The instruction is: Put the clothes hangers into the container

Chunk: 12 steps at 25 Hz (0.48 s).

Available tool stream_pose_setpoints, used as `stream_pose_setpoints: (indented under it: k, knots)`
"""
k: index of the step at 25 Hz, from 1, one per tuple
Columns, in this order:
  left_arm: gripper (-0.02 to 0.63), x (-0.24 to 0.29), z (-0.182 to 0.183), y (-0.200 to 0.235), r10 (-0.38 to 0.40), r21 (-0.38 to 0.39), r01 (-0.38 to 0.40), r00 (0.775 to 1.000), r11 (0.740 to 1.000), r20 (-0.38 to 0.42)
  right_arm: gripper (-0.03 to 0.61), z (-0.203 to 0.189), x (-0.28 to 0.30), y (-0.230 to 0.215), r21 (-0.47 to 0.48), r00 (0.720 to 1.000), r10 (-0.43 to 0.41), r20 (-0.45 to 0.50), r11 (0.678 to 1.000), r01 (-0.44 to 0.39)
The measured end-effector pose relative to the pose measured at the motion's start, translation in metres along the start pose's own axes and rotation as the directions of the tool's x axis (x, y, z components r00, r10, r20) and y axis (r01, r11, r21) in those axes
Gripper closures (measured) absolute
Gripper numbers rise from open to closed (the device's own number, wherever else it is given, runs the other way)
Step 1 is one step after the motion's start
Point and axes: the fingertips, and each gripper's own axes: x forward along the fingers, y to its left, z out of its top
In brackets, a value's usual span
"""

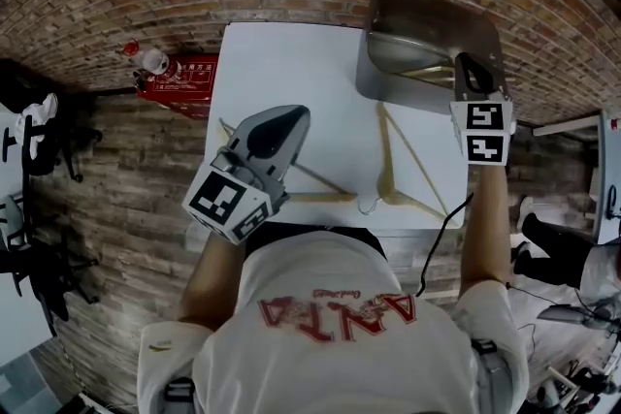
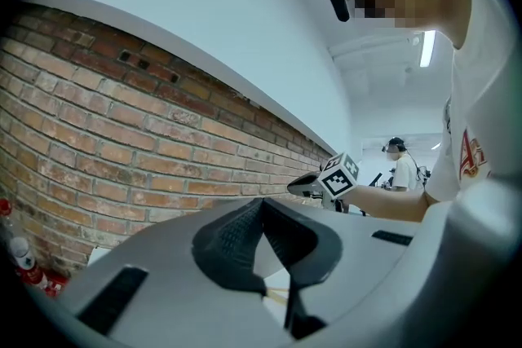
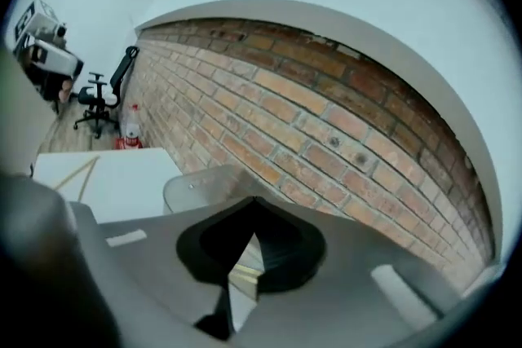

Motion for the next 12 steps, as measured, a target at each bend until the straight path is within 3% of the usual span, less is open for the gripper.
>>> stream_pose_setpoints:
  k: [4, 8, 10, 12]
  knots:
    - [0.604, -0.008, 0.009, -0.008, -0.003, 0.028, 0.003, 1.0, 1.0, -0.001, 0.575, 0.014, -0.039, 0.022, 0.159, 0.993, 0.026, 0.113, 0.986, -0.044]
    - [0.604, -0.018, 0.019, -0.015, -0.011, 0.063, 0.01, 1.0, 0.998, 0.01, 0.575, 0.022, -0.073, 0.044, 0.338, 0.972, 0.055, 0.229, 0.932, -0.132]
    - [0.604, -0.025, 0.023, -0.017, -0.015, 0.076, 0.014, 1.0, 0.997, 0.017, 0.575, 0.024, -0.086, 0.055, 0.387, 0.963, 0.058, 0.264, 0.908, -0.161]
    - [0.604, -0.033, 0.026, -0.017, -0.023, 0.082, 0.021, 1.0, 0.996, 0.02, 0.575, 0.025, -0.099, 0.067, 0.402, 0.961, 0.04, 0.272, 0.903, -0.151]
